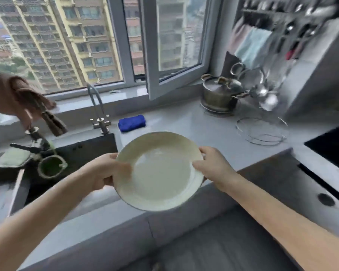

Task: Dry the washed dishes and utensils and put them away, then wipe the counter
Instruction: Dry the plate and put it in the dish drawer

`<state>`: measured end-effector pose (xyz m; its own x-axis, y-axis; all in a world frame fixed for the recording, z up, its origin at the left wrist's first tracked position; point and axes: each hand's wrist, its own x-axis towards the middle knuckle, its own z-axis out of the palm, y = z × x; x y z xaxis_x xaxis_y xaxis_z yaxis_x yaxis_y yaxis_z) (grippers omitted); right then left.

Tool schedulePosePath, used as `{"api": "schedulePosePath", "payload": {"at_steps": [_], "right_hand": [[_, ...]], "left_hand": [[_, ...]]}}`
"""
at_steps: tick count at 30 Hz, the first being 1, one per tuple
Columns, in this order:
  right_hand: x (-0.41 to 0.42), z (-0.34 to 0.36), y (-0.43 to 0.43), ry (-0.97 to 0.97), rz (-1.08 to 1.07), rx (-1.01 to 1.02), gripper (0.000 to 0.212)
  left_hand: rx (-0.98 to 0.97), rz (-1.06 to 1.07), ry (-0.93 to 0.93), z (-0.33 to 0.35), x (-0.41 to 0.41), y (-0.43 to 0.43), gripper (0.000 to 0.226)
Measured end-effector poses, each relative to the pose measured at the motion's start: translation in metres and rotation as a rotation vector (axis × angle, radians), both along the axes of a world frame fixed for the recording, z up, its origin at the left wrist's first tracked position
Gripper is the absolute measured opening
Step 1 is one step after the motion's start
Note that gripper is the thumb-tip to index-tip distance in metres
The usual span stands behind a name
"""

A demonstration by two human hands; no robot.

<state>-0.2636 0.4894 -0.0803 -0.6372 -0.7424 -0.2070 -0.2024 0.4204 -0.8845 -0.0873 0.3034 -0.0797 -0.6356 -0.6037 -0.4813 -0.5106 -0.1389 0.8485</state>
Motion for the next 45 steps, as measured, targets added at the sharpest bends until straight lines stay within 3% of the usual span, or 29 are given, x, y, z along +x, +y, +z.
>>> {"api": "schedulePosePath", "payload": {"at_steps": [5, 10, 15, 19, 21, 25, 29, 36, 45], "right_hand": [[-0.017, -0.017, 0.204, -0.221, -0.453, 0.037, 0.016], [0.007, -0.029, 0.393, -0.492, -0.878, -0.027, 0.026], [0.058, -0.031, 0.521, -0.394, -1.106, -0.120, 0.046], [0.095, -0.029, 0.601, -0.372, -1.163, -0.251, 0.049], [0.108, -0.032, 0.631, -0.312, -1.212, -0.154, 0.046], [0.112, -0.059, 0.690, -0.114, -1.528, 0.082, 0.043], [0.105, -0.079, 0.761, -0.131, -1.742, 0.258, 0.037], [0.076, -0.117, 0.876, -0.150, -1.638, 0.800, 0.039], [0.018, -0.202, 0.999, -0.160, -1.255, 1.212, 0.040]], "left_hand": [[0.142, -0.391, -0.006, -0.039, -0.104, 0.133, 0.023], [0.317, -0.749, -0.080, -0.077, -0.181, 0.299, 0.039], [0.432, -1.025, -0.052, -0.096, -0.223, 0.467, 0.047], [0.469, -1.215, -0.118, -0.121, -0.240, 0.587, 0.026], [0.471, -1.313, -0.137, -0.134, -0.245, 0.642, 0.019], [0.431, -1.491, -0.156, -0.160, -0.249, 0.745, 0.015], [0.339, -1.535, -0.237, -0.171, -0.263, 0.822, 0.017], [0.255, -1.394, -0.384, -0.199, -0.318, 0.894, 0.014], [0.229, -1.105, -0.481, -0.232, -0.330, 0.932, 0.018]]}}
